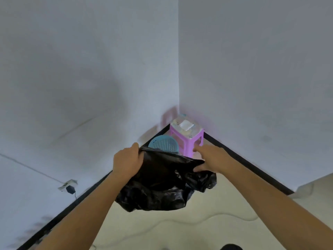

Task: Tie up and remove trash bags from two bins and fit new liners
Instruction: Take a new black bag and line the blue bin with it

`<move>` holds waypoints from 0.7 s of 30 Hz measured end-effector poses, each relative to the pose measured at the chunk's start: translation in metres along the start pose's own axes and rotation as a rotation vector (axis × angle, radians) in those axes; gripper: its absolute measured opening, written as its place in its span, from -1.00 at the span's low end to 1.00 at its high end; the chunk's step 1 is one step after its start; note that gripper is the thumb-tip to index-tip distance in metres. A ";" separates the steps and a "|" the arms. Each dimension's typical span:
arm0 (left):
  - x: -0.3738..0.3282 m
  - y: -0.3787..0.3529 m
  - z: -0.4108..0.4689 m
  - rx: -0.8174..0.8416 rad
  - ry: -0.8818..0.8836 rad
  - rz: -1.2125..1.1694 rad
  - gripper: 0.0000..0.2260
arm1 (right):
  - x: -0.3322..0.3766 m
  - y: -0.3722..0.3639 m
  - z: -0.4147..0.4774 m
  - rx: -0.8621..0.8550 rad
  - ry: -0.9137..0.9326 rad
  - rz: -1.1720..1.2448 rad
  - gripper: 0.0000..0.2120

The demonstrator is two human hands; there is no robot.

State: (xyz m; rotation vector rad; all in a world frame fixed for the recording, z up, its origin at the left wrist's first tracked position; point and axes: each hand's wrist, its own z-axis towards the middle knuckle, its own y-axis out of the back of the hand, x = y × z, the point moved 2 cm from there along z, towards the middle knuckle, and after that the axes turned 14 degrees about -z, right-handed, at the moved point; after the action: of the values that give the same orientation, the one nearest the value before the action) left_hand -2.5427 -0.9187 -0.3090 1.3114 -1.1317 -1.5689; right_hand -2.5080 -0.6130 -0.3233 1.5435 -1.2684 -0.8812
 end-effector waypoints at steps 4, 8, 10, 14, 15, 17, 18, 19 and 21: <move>0.025 -0.016 0.063 0.063 0.046 -0.022 -0.64 | -0.028 -0.027 0.051 0.122 -0.272 -0.076 -0.75; 0.027 -0.070 0.114 0.430 0.108 0.041 -0.56 | -0.058 -0.049 0.104 0.325 -0.519 0.345 -0.62; 0.024 -0.100 0.135 0.597 0.138 0.071 -0.64 | -0.069 -0.058 0.136 0.434 -0.528 0.523 -0.58; 0.008 -0.128 0.196 0.473 0.132 0.254 -0.77 | -0.095 -0.047 0.218 0.375 -0.447 0.587 -0.66; 0.004 -0.125 0.219 0.397 0.145 0.267 -0.75 | -0.100 -0.035 0.237 0.315 -0.443 0.615 -0.66; -0.006 -0.108 0.268 0.189 0.190 0.161 -0.69 | -0.112 0.001 0.272 0.123 -0.488 0.792 -0.63; -0.008 -0.096 0.289 0.052 0.223 0.063 -0.65 | -0.118 0.021 0.290 -0.007 -0.512 0.861 -0.64; -0.010 -0.085 0.308 -0.088 0.272 -0.050 -0.61 | -0.122 0.040 0.305 -0.142 -0.523 0.913 -0.68; -0.009 -0.067 0.340 -0.343 0.399 -0.296 -0.55 | -0.126 0.072 0.330 -0.381 -0.513 0.978 -0.79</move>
State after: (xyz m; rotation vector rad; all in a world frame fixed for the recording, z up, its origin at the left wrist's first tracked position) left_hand -2.8781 -0.8408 -0.3463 1.5107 -0.4157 -1.5286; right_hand -2.8630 -0.5623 -0.3636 0.2747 -1.8247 -0.7865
